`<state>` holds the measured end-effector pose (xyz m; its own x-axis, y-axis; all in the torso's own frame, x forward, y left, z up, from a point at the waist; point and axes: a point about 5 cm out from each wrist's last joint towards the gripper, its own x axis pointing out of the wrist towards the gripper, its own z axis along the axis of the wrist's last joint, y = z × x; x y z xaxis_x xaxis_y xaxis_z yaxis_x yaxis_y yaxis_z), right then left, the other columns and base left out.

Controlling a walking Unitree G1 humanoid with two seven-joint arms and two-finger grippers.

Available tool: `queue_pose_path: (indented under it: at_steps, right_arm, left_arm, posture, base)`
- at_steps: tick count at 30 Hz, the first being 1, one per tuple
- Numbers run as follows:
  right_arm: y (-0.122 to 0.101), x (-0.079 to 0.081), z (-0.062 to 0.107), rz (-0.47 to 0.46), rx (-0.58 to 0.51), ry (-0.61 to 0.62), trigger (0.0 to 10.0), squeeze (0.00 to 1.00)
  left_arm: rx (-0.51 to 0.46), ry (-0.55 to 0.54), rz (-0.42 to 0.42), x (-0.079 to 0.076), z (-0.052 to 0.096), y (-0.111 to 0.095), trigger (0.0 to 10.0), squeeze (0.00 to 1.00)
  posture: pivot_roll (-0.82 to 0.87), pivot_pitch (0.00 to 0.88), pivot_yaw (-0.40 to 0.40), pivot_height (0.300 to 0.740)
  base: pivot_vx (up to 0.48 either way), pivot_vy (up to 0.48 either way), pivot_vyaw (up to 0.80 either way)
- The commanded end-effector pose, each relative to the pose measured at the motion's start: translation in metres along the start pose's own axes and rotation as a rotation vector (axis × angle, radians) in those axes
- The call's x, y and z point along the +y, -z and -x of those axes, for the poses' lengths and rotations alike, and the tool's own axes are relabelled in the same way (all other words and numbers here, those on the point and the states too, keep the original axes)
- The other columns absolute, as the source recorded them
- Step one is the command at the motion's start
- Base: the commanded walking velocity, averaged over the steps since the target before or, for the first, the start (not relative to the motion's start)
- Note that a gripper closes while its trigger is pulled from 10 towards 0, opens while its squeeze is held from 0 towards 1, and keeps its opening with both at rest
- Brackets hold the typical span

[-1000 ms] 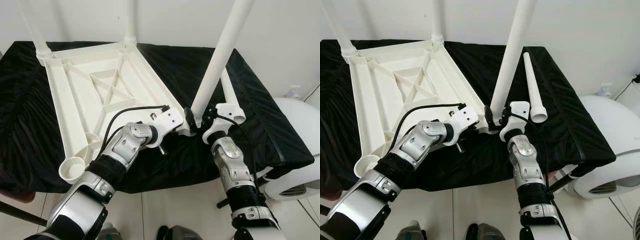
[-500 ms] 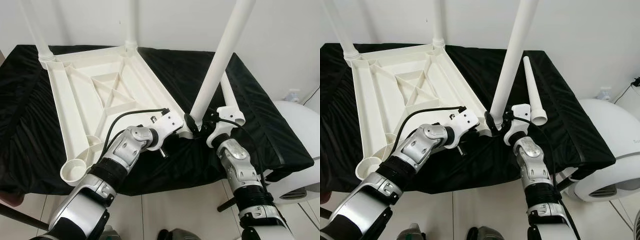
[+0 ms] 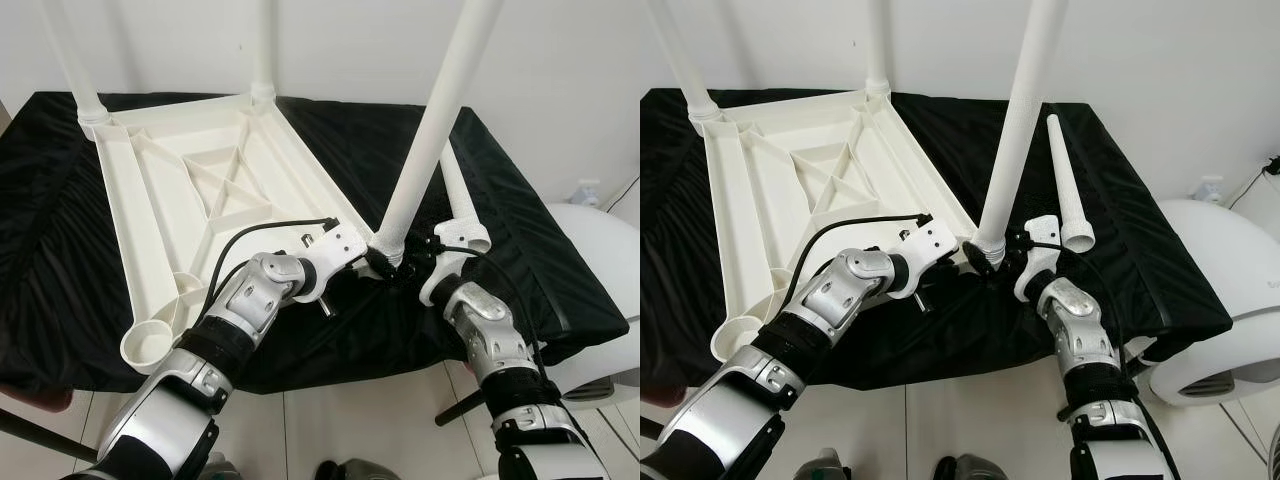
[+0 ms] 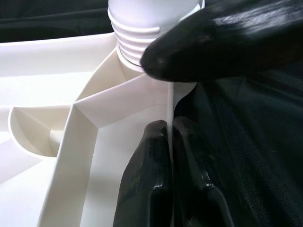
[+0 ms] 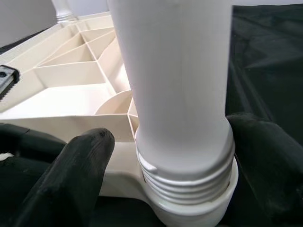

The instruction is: Building children table

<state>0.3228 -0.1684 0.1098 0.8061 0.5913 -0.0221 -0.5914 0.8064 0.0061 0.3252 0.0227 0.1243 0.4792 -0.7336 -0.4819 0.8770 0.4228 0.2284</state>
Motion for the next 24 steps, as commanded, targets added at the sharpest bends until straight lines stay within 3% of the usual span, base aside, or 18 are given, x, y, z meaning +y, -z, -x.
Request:
queue_pose_path:
  at_steps: [1,17,24]
  right_arm:
    - [0.002,0.000,0.000,-0.010,0.006,-0.032,10.0,0.00]
    - [-0.011,-0.026,-0.010,0.026,-0.001,-0.013,10.0,0.00]
    - [-0.013,-0.026,-0.015,0.027,0.003,-0.024,10.0,0.00]
  left_arm:
    - [0.072,-0.038,0.034,-0.003,-0.002,0.017,10.0,0.00]
    - [0.060,-0.037,0.028,-0.001,0.001,0.012,10.0,0.00]
    - [0.058,-0.035,0.026,-0.002,0.001,0.011,10.0,0.00]
  posture:
    - [0.01,0.008,-0.076,0.740]
    - [0.01,0.020,-0.071,0.740]
    - [0.02,0.021,-0.072,0.740]
  base:
    - [0.000,0.000,0.00]
    - [0.000,0.000,0.00]
    - [0.000,0.000,0.00]
